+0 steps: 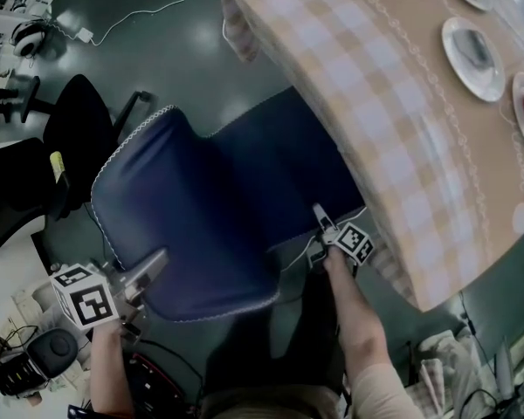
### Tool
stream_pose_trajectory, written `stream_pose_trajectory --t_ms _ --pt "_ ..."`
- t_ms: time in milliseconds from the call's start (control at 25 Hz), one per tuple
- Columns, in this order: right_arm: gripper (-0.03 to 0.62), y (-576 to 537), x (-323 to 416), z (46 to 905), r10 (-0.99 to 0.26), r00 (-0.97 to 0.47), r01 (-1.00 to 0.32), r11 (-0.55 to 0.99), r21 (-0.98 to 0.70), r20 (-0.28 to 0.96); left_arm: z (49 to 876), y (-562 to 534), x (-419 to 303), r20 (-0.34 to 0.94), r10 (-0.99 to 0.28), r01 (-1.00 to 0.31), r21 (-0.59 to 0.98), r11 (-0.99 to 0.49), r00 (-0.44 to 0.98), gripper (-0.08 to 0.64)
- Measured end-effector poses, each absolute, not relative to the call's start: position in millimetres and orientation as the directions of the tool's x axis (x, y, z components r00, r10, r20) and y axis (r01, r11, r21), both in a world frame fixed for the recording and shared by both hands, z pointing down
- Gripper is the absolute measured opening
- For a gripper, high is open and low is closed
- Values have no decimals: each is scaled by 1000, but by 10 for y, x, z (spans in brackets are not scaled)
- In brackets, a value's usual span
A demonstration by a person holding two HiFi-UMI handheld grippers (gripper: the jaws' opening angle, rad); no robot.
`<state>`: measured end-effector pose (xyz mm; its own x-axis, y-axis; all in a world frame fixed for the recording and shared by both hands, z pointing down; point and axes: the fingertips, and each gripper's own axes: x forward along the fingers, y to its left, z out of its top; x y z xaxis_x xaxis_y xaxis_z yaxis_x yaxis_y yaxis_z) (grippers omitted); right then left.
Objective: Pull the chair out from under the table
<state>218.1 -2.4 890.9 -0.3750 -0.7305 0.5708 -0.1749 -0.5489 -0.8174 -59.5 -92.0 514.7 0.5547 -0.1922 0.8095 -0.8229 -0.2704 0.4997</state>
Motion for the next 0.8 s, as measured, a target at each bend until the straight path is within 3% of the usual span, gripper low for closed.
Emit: stream_pose_trajectory --t_ms 800 --pt "310 -81 1301 8904 -667 -450 -176 -585 -792 594 5114 -1030 -1498 807 -259 -845 484 -226 531 127"
